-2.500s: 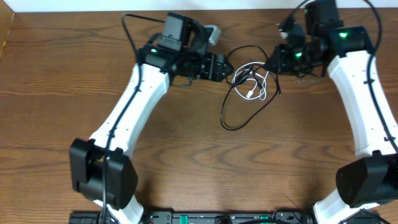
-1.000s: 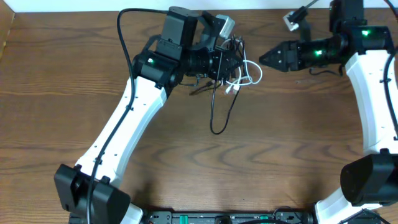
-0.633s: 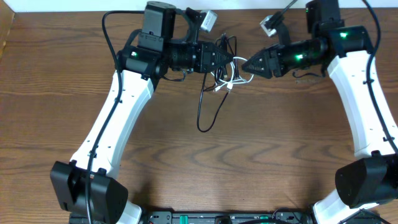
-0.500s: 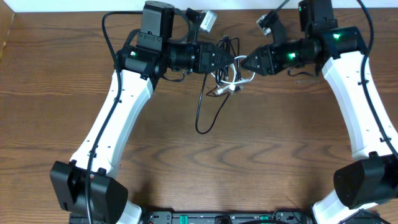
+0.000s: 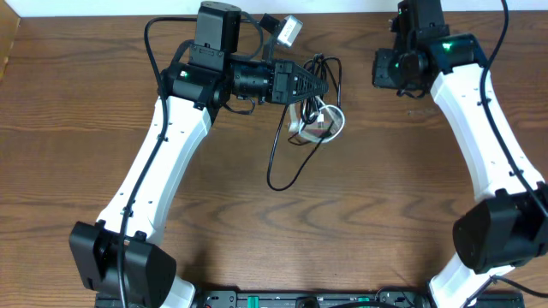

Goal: Untangle cables

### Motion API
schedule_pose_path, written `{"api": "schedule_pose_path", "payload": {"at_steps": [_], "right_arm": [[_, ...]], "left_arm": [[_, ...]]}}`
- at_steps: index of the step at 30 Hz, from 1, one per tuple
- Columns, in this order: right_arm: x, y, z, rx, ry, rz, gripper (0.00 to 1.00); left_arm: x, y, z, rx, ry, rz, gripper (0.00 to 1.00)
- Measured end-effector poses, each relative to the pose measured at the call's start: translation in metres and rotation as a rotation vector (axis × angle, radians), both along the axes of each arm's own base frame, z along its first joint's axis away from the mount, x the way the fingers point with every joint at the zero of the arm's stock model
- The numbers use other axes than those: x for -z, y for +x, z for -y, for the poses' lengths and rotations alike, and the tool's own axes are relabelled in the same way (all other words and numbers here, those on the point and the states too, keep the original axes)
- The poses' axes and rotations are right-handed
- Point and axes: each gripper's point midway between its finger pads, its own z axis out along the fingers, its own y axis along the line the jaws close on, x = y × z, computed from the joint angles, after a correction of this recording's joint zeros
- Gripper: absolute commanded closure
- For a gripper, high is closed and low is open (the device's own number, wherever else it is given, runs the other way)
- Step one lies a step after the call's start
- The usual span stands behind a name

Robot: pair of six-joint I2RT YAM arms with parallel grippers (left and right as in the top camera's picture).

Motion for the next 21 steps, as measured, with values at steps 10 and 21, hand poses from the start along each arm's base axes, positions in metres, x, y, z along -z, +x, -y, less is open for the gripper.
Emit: {"api": "schedule_pose_path", "payload": {"at_steps": [10,21], "right_arm": [[-0.015,-0.02,-0.038,-0.415,0.27,0.013,0.49],[-0.044,-0.071,-0.062,-0.833,0.526,0.094,0.44]], "left_arm": [[-0.001,0.009,-0.011,-0.029,-0.006,0.004,0.92],[0.001,0.015,-0.017,-0.061,0.006,0.0,0.93]]}}
